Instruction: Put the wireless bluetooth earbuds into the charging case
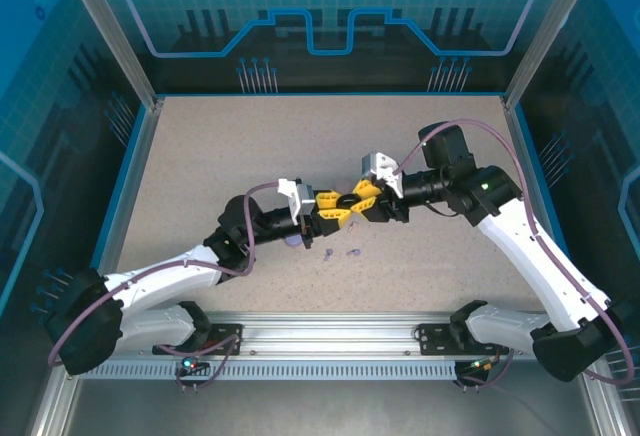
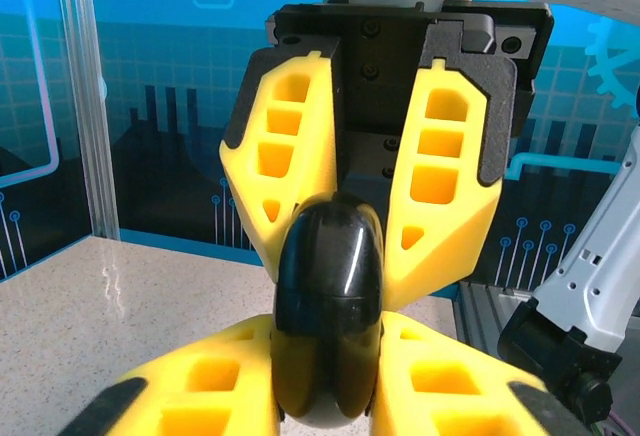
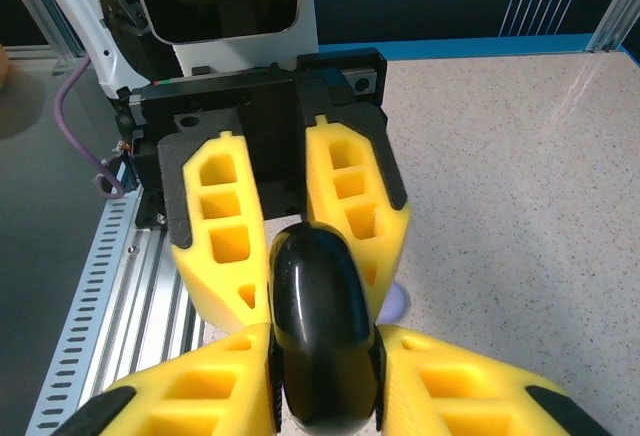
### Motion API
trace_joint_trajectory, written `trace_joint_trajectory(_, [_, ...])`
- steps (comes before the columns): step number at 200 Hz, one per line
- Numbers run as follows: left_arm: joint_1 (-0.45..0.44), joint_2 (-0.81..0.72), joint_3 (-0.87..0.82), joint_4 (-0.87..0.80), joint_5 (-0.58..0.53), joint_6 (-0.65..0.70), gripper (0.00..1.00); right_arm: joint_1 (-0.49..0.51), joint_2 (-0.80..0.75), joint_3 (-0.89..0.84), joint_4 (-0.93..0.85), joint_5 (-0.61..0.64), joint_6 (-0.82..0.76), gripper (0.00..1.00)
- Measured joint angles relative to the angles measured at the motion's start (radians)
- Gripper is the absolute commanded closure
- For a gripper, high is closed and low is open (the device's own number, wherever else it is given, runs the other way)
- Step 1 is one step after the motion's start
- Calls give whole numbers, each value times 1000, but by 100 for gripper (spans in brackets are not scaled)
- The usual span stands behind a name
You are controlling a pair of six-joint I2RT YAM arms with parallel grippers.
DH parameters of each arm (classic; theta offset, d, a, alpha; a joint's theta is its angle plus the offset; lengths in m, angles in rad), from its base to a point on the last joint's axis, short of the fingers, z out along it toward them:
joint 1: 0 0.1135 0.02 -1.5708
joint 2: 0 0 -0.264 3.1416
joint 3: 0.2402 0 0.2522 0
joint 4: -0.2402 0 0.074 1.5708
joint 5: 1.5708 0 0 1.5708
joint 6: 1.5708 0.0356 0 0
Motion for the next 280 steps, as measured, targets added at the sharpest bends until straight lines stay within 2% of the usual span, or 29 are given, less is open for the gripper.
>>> trace_joint_trajectory(38, [0,-41,-29,-1,-60,30,17,-37,-31,-46,30,55,92,69])
trace_joint_trajectory(57, [0,-89,-69,-1,-121,48,7,-67,-26,-88,32,106,135,69])
trace_joint_trajectory(94, [0,-209,-117,-58,-233,105,2,-93,95,-129,-2,248,187,67])
trace_joint_trajectory(117, [0,-280,-117,-119,-286,138,1,-94,198,-141,-28,328,200,67])
trace_joint_trajectory(160, [0,-331,-117,-194,-353,171,2,-100,400,-139,-73,354,198,72])
trace_joint_trajectory(185, [0,-331,-117,-214,-367,174,2,-106,494,-138,-83,369,205,71])
trace_joint_trajectory(280, [0,-274,-117,-218,-406,171,1,-126,509,-126,-74,406,238,66])
